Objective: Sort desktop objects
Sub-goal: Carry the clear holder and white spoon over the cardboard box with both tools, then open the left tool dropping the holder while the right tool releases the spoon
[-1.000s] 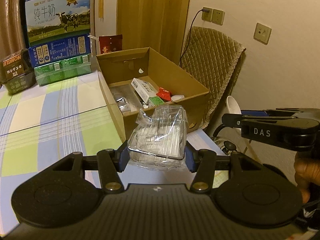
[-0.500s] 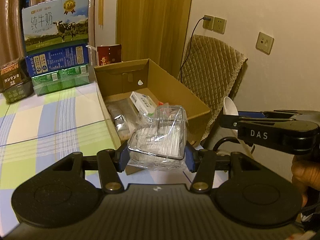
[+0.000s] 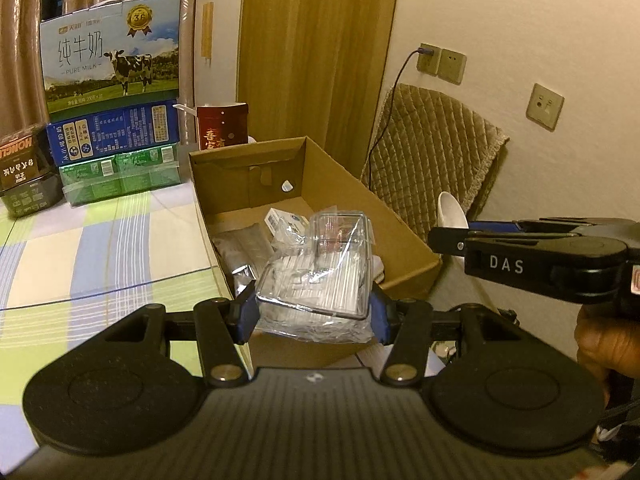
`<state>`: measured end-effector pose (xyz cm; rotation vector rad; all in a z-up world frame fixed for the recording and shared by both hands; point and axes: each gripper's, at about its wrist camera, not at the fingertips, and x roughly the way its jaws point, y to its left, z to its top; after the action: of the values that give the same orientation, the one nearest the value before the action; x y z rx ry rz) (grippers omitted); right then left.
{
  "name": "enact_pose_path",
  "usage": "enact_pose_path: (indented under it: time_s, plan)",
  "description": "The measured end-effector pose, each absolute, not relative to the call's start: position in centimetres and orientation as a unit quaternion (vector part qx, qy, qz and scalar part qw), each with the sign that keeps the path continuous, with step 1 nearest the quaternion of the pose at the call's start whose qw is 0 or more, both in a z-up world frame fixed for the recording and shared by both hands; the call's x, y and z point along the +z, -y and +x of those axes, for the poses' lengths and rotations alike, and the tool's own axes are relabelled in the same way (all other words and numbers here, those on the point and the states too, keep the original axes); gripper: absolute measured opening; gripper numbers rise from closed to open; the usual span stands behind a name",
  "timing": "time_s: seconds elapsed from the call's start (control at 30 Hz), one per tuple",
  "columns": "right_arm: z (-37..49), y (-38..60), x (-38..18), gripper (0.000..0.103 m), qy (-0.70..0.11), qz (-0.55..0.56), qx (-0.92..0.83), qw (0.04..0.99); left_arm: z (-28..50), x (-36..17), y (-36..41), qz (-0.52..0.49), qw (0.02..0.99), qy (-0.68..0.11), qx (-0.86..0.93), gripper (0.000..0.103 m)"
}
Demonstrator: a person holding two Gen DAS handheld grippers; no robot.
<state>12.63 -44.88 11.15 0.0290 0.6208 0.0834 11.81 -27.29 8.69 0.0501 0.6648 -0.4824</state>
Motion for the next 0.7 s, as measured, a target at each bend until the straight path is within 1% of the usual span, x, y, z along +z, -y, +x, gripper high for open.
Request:
enact_pose_path:
  time_s: [0.63,0.7]
  plan:
    - [19.4,44.1,10.2,0.03,-0.323,-0.014,0.058,0.945,17.8,7.7,28.3,0.008,0.916,-0.329,-0.231,0.049]
    - [20.0,44.1,10.2,0.029,-0.321,-0.015,0.059,0.945,18.3,7.6,28.3,0.006,0.916,-0.33,-0.23,0.049]
